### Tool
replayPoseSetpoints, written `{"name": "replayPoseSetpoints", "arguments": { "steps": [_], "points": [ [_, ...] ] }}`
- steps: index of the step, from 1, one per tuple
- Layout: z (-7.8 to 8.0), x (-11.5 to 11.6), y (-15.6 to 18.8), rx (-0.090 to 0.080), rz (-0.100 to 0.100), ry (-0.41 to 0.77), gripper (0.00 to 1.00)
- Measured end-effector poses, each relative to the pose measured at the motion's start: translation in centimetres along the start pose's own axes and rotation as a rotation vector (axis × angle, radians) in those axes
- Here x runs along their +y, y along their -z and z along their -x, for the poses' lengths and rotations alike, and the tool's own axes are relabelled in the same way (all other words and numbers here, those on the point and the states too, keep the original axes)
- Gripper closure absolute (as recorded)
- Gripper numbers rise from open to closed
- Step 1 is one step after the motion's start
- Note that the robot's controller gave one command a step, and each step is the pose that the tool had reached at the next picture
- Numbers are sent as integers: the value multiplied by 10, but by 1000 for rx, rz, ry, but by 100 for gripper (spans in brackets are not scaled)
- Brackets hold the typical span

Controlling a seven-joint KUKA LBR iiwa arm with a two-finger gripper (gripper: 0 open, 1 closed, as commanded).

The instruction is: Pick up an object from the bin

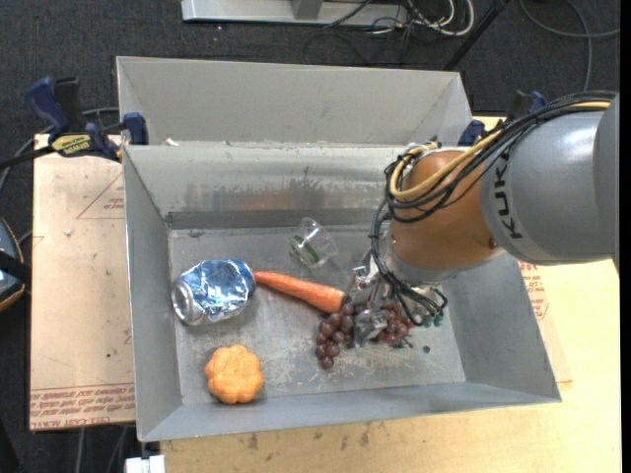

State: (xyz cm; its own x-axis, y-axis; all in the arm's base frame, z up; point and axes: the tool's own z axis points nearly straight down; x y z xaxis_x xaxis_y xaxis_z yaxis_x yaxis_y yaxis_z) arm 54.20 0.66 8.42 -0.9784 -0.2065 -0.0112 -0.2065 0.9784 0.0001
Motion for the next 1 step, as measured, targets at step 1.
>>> {"name": "replayPoseSetpoints", "arguments": {
  "steps": [1],
  "points": [
    [-2, 1, 6, 10, 2, 0, 100]
  ]
}}
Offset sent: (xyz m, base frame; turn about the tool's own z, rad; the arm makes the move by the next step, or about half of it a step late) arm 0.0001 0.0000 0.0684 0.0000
